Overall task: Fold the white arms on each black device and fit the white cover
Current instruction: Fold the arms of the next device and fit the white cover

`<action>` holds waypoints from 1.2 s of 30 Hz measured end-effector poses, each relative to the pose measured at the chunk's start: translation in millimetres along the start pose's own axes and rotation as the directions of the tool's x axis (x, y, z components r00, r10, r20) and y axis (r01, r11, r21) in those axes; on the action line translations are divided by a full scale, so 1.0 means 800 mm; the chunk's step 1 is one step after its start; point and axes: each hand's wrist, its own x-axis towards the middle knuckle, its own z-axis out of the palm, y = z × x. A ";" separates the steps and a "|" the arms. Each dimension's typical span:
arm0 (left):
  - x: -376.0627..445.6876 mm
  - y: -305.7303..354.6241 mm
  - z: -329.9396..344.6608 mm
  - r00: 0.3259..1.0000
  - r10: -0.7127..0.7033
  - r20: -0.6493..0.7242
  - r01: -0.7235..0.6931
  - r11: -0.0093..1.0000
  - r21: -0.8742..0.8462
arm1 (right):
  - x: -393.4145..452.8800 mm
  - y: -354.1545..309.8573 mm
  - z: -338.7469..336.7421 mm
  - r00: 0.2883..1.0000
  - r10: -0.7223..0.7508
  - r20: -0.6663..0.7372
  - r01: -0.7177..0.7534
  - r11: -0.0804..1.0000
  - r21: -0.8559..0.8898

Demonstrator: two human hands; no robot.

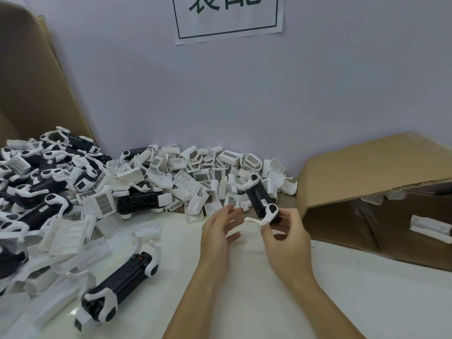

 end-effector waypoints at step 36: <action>0.013 0.024 -0.037 0.980 -0.027 -0.196 0.000 0.990 -0.139 | 0.099 0.033 0.108 0.833 -0.054 0.551 0.528 0.377 -0.761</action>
